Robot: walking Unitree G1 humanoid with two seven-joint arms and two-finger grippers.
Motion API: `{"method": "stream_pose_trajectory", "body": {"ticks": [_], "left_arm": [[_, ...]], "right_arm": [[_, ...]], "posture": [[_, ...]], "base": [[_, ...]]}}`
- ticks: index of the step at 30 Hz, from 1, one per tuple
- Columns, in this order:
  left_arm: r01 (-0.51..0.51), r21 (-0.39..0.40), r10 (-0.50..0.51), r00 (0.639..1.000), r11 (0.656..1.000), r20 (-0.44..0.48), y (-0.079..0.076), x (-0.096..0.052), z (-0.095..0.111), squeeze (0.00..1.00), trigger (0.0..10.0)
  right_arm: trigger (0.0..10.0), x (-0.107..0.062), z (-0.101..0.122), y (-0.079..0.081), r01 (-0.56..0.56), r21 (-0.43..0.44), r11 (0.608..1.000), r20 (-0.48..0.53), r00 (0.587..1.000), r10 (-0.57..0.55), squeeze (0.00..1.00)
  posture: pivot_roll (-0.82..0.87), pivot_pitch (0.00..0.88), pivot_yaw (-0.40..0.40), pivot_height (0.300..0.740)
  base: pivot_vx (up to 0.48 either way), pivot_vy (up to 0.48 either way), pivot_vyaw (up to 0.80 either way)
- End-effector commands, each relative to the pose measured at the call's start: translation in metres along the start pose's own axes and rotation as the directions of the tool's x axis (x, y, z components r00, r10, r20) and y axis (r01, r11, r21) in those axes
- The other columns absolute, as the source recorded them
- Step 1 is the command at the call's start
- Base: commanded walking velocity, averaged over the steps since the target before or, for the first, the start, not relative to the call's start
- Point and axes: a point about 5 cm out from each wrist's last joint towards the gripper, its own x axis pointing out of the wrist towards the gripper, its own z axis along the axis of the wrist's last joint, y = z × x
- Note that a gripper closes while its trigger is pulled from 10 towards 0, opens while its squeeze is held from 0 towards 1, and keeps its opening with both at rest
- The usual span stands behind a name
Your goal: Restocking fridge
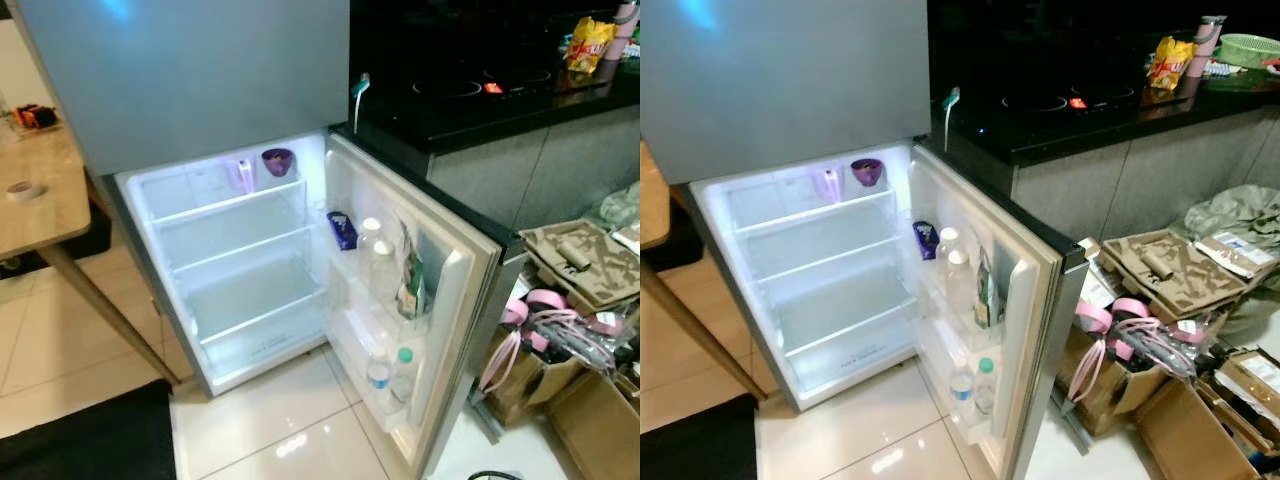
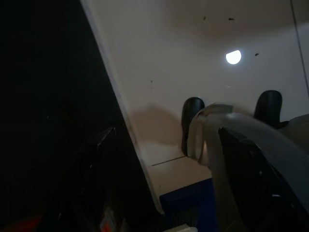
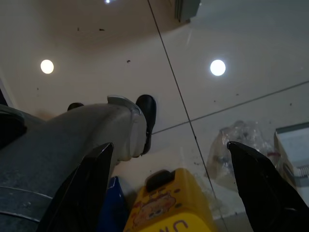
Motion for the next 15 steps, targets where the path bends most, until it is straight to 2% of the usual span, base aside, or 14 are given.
{"method": "stream_pose_trajectory", "body": {"ticks": [1,7,9,12,13,15], "left_arm": [[-0.005,-0.006,0.005,1.0,1.0,-0.015,0.002,-0.001,-0.006,0.0,10.0],[-0.006,-0.005,0.006,1.0,1.0,-0.012,0.004,-0.001,-0.005,0.0,10.0],[-0.006,-0.006,0.006,1.0,1.0,-0.012,0.004,-0.001,-0.005,0.0,10.0],[-0.007,-0.007,0.006,1.0,1.0,-0.012,0.005,-0.001,-0.005,0.0,10.0],[-0.006,-0.01,0.006,1.0,1.0,-0.008,0.005,-0.002,-0.005,0.0,10.0],[-0.006,-0.01,0.006,1.0,1.0,-0.008,0.005,-0.002,-0.005,0.0,10.0]], "right_arm": [[10.0,0.0,0.002,0.0,0.004,0.007,1.0,0.017,1.0,-0.004,0.0],[10.0,0.0,0.046,-0.012,0.016,0.119,0.993,0.194,0.98,-0.039,0.0],[10.0,-0.003,0.069,-0.02,0.026,0.168,0.985,0.275,0.959,-0.072,0.0],[10.0,-0.004,0.078,-0.023,0.026,0.188,0.982,0.305,0.949,-0.083,0.0],[10.0,-0.009,0.108,-0.029,0.032,0.185,0.982,0.39,0.915,-0.104,0.0],[10.0,-0.009,0.108,-0.029,0.032,0.185,0.982,0.39,0.915,-0.104,0.0]], "posture": [[-0.1,0.0,0.008,0.734],[-0.1,0.0,0.009,0.734],[-0.1,0.0,0.007,0.734],[-0.1,0.0,0.007,0.734],[-0.09,0.0,0.007,0.734],[-0.09,0.0,0.007,0.734]], "base": [[0.0,0.0,0.0],[0.0,0.0,0.0],[0.0,0.0,0.0],[0.0,0.0,0.0],[0.0,0.0,0.0],[0.0,0.0,0.0]]}}
